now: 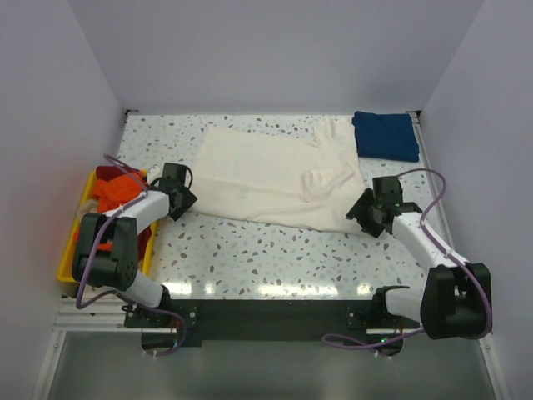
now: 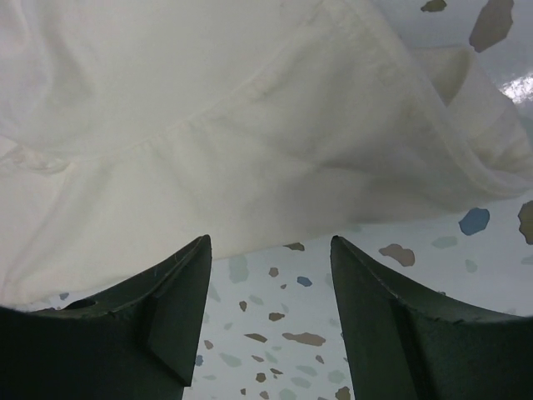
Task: Fold and stack the t-shirts
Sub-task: Fold the tshirt
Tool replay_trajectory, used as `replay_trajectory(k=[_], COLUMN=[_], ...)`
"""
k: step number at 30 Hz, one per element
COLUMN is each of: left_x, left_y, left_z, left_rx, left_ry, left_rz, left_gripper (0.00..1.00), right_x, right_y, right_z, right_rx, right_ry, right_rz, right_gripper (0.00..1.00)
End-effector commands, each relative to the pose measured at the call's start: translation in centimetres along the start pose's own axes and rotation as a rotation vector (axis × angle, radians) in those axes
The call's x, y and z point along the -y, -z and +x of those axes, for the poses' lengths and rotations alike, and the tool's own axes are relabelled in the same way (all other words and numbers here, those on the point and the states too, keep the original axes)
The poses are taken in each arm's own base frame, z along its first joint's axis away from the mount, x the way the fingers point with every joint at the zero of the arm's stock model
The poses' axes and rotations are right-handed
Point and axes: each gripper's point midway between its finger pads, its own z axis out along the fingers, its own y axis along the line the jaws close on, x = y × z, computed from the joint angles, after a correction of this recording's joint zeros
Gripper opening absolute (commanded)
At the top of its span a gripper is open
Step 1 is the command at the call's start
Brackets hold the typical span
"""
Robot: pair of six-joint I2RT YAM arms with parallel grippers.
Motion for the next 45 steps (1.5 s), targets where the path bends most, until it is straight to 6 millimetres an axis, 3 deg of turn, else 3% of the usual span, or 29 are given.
replay_trajectory(k=[1, 11, 19, 23, 26, 34, 45], left_x=[0.5, 0.1, 0.1, -0.3, -1.0, -4.2, -7.8], left_y=[-0.7, -1.2, -0.9, 0.2, 1.1, 3.0, 6.2], left_z=[-0.9, -0.9, -1.0, -1.4, -1.3, 0.0, 1.5], left_rx=[0.052, 0.066, 0.069, 0.09, 0.097, 0.109, 0.137], left_ry=[0.028, 0.013, 0.005, 0.01, 0.012, 0.035, 0.112], left_rz=[-0.001, -0.014, -0.005, 0.001, 0.003, -0.006, 0.011], left_gripper=[0.5, 0.25, 0.0, 0.0, 0.0, 0.0, 0.0], right_x=[1.5, 4.0, 6.6, 6.4, 6.1, 4.8, 5.5], right_y=[-0.1, -1.4, -2.3, -1.9, -1.0, 3.6, 7.7], right_z=[0.3, 0.4, -1.6, -3.5, -4.5, -5.2, -1.3], right_rx=[0.004, 0.015, 0.089, 0.151, 0.166, 0.216, 0.172], right_ry=[-0.065, -0.126, -0.166, -0.17, -0.171, -0.174, -0.225], right_rz=[0.038, 0.099, 0.191, 0.195, 0.194, 0.117, 0.055], right_gripper=[0.63, 0.63, 0.59, 0.22, 0.06, 0.0, 0.02])
